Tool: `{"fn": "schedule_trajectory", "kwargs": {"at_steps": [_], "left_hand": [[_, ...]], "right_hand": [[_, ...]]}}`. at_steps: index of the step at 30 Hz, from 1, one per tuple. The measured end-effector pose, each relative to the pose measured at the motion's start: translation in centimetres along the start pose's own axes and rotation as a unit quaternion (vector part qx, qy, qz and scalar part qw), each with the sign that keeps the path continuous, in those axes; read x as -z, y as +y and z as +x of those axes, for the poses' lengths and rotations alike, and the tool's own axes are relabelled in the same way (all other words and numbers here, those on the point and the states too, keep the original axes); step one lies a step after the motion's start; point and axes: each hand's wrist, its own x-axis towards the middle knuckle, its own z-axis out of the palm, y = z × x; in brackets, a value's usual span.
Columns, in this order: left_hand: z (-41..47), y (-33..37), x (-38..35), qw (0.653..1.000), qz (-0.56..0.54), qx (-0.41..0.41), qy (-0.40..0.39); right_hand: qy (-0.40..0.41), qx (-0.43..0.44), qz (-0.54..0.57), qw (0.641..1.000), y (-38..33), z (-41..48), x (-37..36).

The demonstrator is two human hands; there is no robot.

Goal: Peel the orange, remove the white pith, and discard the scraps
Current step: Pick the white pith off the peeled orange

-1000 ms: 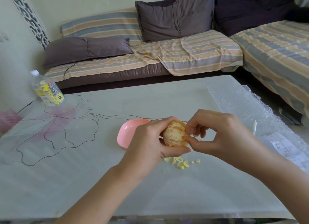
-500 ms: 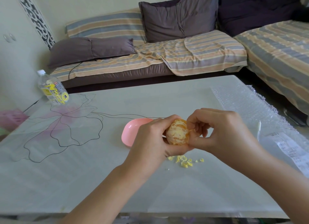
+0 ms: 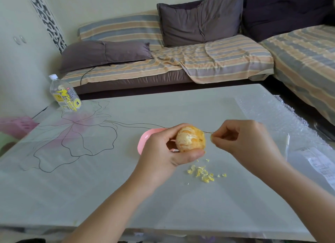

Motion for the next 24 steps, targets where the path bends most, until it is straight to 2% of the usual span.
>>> {"fn": "schedule_trajectory", "kwargs": {"at_steps": [5, 11, 24], "left_hand": [[-0.3, -1.7, 1.1, 0.987, -0.09, 0.12, -0.05], [-1.1, -2.3, 1.8, 0.991, -0.042, 0.119, -0.032], [-0.9, -3.2, 2.2, 0.998, 0.017, 0.058, 0.004]], "right_hand": [[-0.09, -0.003, -0.108, 0.99, 2.0, 0.8, -2.2], [-0.161, 0.028, -0.24, 0.957, 2.5, 0.8, -4.6], [-0.109, 0.051, -0.175, 0.977, 2.6, 0.7, -5.1]]}}
